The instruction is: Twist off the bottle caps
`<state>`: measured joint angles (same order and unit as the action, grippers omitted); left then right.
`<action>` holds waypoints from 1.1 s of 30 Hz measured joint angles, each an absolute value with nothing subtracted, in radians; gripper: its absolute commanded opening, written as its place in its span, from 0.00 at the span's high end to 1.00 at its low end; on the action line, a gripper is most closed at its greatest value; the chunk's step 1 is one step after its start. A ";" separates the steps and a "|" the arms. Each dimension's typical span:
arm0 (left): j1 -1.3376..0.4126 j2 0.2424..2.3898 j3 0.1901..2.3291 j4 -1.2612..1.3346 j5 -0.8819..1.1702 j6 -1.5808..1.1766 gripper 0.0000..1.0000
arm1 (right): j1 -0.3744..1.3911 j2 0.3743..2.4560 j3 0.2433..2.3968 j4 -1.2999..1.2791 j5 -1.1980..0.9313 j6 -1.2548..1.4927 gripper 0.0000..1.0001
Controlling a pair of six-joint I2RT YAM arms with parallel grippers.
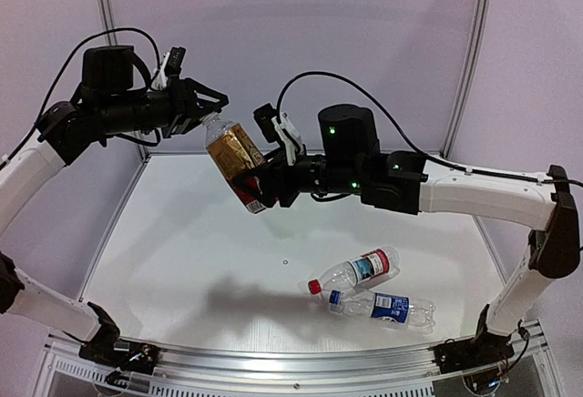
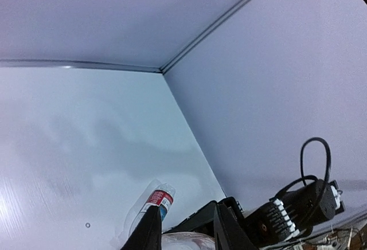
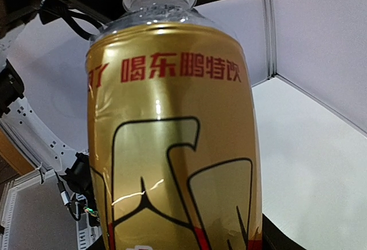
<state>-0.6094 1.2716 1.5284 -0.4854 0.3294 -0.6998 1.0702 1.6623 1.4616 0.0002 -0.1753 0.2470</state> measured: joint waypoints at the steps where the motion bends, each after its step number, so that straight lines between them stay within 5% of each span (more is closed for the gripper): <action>1: -0.614 1.280 1.547 -0.514 0.303 -0.720 0.73 | 1.071 1.665 1.466 -0.008 -0.162 0.236 1.00; 10: -0.631 1.336 1.636 -0.721 0.105 -0.893 0.65 | 1.071 1.720 1.496 -0.047 -0.087 0.159 1.00; 17: -0.630 1.346 1.692 -0.810 0.024 -0.988 0.47 | 1.071 1.748 1.521 -0.103 -0.047 0.140 1.00; 25: -0.644 1.343 1.695 -0.816 0.010 -0.997 0.42 | 1.071 1.748 1.521 -0.124 -0.022 0.127 1.00; 30: -0.645 1.289 1.673 -0.827 -0.001 -0.971 0.17 | 1.071 1.747 1.521 -0.125 -0.023 0.123 1.00; 33: -0.645 1.203 1.604 -0.784 0.002 -0.891 0.10 | 1.071 1.737 1.515 -0.126 -0.058 0.124 1.00</action>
<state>-0.6445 1.2034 1.6039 -0.7837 0.0017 -0.8909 1.0706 1.7370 1.5150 -0.1265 -0.0578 0.1238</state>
